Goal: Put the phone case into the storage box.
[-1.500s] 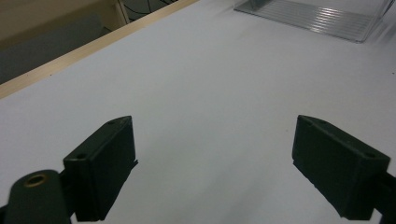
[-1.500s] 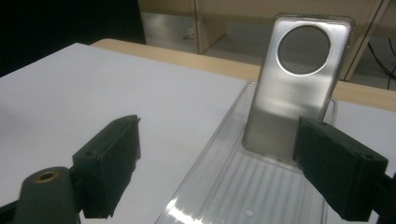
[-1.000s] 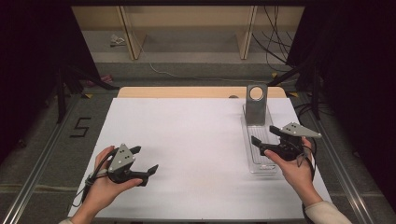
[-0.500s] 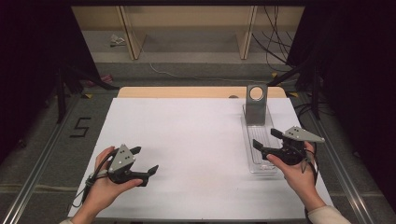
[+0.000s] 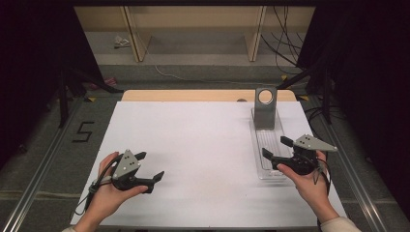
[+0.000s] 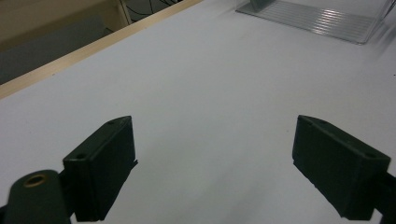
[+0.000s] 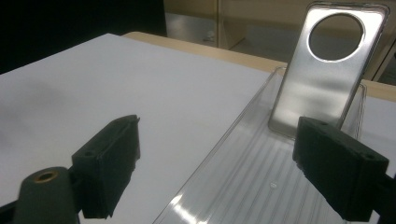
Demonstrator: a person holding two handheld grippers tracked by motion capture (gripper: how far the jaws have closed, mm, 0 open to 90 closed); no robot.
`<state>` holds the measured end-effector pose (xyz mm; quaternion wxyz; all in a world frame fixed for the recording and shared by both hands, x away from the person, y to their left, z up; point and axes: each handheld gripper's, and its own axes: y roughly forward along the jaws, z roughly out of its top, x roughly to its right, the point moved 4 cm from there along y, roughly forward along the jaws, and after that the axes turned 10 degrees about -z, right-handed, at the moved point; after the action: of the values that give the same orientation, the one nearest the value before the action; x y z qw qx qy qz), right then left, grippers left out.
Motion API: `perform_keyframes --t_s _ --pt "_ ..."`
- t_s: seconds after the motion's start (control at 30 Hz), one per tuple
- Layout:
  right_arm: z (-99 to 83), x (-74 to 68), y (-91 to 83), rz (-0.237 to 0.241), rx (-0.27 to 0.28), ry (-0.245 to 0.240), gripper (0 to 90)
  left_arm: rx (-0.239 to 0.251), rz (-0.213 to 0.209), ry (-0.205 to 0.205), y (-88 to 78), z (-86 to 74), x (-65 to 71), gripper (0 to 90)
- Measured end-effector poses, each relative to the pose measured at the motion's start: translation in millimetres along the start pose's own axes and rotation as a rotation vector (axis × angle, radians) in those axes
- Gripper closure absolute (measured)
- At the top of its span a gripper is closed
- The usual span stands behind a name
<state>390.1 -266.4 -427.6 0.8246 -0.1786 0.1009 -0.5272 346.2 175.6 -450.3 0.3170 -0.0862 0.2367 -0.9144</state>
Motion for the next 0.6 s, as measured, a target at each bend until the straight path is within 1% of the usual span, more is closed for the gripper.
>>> perform_keyframes --t_s 0.27,0.6 --pt "-0.9 -2.8 -1.4 0.009 0.005 -0.008 15.9 0.0 0.0 0.0 0.1 -0.2 0.1 12.7" --pt "-0.7 -1.2 -1.3 0.003 0.015 -0.004 15.9 -0.001 -0.004 -0.001 1.3 -0.4 0.6 12.7"
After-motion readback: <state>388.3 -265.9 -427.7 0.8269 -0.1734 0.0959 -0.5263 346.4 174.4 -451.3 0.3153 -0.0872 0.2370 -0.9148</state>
